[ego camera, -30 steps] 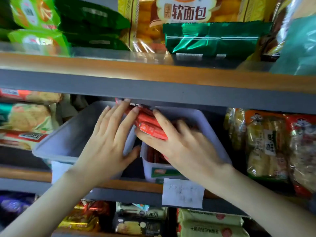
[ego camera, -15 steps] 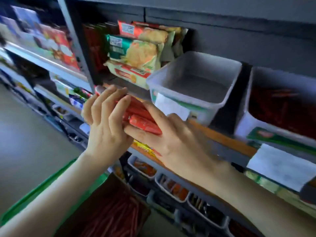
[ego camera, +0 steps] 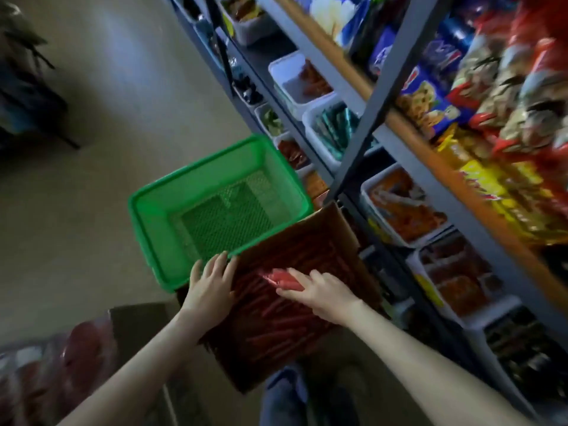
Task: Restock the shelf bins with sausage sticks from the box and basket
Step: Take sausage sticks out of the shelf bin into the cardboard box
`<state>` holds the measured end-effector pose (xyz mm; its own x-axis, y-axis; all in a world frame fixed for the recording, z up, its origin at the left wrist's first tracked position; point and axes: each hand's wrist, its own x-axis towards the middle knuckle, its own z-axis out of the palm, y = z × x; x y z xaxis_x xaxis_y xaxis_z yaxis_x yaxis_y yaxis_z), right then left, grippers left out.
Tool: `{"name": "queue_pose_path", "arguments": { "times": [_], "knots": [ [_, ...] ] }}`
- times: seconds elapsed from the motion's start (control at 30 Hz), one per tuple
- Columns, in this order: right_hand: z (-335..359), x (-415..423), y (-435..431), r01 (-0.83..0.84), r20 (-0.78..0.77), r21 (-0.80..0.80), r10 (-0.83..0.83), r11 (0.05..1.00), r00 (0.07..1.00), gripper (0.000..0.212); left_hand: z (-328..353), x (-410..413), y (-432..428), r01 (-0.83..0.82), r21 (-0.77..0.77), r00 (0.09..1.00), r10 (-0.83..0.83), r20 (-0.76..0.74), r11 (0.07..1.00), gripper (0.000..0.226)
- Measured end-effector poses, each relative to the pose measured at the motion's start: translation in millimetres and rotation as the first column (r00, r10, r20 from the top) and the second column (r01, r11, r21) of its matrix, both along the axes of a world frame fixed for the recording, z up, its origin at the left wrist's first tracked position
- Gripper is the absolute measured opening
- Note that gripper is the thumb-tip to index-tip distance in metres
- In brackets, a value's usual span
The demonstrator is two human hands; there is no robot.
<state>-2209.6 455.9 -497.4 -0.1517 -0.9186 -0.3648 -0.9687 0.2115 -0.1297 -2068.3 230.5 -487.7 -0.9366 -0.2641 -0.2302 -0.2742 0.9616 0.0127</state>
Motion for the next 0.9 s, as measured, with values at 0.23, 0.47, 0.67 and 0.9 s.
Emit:
{"name": "queue_pose_path", "arguments": {
  "times": [0.23, 0.47, 0.67, 0.9],
  "knots": [
    [-82.8, 0.4, -37.3, 0.072, -0.14, 0.011, -0.07, 0.997, 0.988, 0.072, -63.9, 24.5, -8.7, -0.029, -0.059, 0.994, 0.023, -0.102, 0.998, 0.068],
    [9.3, -4.0, -35.2, 0.227, -0.194, -0.223, -0.271, 0.948, 0.943, 0.091, -13.8, -5.0, 23.8, -0.044, 0.053, 0.987, 0.052, -0.155, 0.998, 0.095],
    [184.4, -28.4, 16.7, 0.407, -0.089, -0.513, -0.519, 0.756, 0.85, 0.071, 139.6, -96.8, 89.8, 0.226, 0.3, 0.882, -0.064, -0.467, 0.927, 0.069],
    [399.0, -21.7, 168.1, 0.434, -0.134, -0.766, -0.778, 0.475, 0.614, 0.054, 340.1, -162.6, 238.6, 0.75, 0.193, 0.469, -0.303, -0.83, 0.632, 0.044]
  ]
}}
